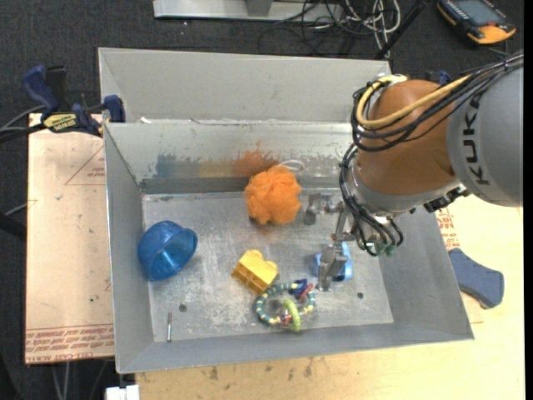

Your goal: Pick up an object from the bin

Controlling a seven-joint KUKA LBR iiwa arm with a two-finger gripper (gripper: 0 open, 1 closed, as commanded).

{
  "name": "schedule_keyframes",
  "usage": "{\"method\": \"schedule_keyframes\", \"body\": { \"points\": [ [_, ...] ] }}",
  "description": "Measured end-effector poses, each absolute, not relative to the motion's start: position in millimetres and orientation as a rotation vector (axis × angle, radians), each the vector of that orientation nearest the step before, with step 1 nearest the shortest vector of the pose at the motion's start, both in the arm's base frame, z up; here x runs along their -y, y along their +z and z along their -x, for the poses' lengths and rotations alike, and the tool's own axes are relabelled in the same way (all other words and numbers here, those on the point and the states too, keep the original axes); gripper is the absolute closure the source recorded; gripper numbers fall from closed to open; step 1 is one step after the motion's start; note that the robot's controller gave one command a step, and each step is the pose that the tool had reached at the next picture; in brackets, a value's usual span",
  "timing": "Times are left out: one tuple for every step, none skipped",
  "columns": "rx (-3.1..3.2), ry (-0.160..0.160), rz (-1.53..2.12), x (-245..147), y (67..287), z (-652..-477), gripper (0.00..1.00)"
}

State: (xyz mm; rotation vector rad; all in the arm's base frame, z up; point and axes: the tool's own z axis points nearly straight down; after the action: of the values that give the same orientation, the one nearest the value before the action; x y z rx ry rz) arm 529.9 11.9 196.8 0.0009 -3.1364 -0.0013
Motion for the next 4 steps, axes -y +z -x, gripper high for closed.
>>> {"method": "schedule_keyframes", "body": {
  "points": [
    [3.142,-0.001,0.0,-11.8,199.4,-531.3,0.0],
    [3.143,0.0,-0.146,16.2,72.0,-536.4,1.0],
    [3.143,-0.001,-0.145,15.9,71.0,-536.0,0.0],
    [3.143,-0.001,-0.145,15.9,70.9,-535.9,0.0]
  ]
}}
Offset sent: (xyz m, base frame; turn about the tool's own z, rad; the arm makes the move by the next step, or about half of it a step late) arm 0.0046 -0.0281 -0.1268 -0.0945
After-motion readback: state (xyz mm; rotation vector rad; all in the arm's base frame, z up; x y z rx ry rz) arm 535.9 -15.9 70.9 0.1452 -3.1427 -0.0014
